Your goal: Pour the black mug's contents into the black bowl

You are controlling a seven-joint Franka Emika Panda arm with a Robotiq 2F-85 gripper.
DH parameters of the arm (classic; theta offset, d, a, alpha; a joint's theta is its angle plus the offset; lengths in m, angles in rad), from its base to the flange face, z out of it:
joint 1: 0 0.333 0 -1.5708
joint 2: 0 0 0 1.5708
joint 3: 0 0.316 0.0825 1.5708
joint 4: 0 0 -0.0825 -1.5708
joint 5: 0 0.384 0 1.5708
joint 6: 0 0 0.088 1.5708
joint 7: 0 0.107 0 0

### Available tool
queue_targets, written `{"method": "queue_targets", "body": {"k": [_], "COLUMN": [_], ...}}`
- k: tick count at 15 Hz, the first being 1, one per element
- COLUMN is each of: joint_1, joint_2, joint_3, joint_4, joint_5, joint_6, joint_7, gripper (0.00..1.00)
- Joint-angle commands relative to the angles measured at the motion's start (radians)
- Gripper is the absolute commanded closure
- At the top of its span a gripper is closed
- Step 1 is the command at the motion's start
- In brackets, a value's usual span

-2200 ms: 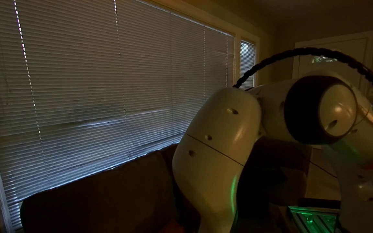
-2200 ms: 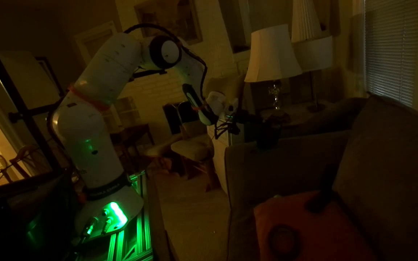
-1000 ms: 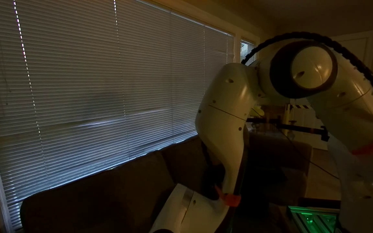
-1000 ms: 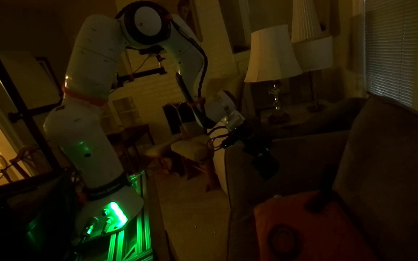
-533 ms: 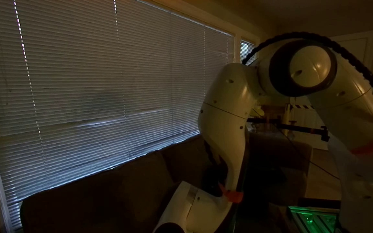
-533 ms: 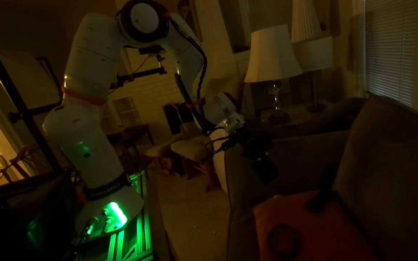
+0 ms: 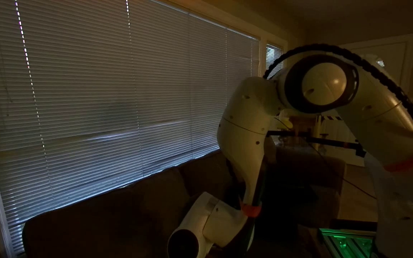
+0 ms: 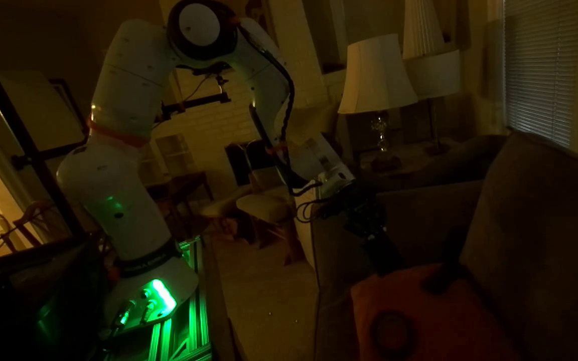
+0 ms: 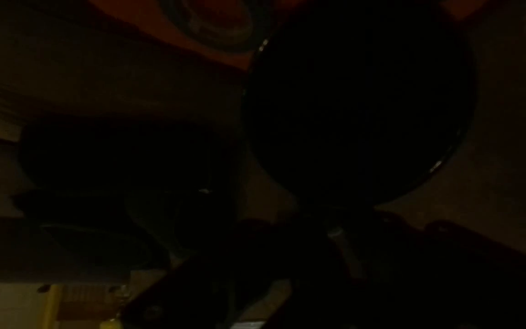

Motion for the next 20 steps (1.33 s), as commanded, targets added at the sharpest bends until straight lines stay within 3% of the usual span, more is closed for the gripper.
{"method": "queue_targets", "body": {"k": [1, 4, 11, 15, 20], "joint_1": [-0.047, -0.076, -0.070, -0.083, -0.048], "joint_2": [0.061, 0.111, 0.150, 0.155, 0.185], "joint_3": [-0.038, -0.038, -0.058, -0.074, -0.134], "joint_4": [0.068, 0.128, 0.211, 0.198, 0.167], "joint_5": [0.085, 0.207, 0.421, 0.547, 0.686], "joint_6": [-0.045, -0.035, 0.101, 0.275, 0.446], "joint_7": [0.035, 0.019, 0.035, 0.014, -0.036], "gripper": [0.95, 0.95, 0.95, 0.95, 0.95]}}
